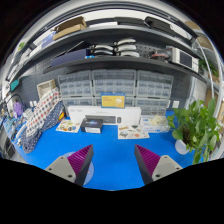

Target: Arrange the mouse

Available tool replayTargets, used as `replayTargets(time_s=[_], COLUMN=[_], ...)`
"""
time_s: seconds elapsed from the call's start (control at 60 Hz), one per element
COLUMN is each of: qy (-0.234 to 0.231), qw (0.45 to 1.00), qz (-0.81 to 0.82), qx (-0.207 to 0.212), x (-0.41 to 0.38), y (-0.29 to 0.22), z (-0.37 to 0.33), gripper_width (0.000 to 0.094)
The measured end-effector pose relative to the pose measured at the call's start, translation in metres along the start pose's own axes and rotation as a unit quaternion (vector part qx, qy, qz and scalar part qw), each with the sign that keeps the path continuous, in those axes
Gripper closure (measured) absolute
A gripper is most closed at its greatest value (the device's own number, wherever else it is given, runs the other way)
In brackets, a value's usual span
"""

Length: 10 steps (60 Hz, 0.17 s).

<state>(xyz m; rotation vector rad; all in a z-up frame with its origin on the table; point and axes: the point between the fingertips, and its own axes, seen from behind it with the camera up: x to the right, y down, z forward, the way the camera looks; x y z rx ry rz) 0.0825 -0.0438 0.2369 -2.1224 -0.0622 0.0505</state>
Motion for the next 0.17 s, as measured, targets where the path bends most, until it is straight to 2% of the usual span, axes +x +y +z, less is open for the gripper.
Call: replayTargets(time_s=[0.167], qy=[-0.001], qw=[1.0], qz=[0.004], qx=[-0.011], x=[0.0057], y=[0.0106], z=[-0.0009], gripper_width=[0.0095])
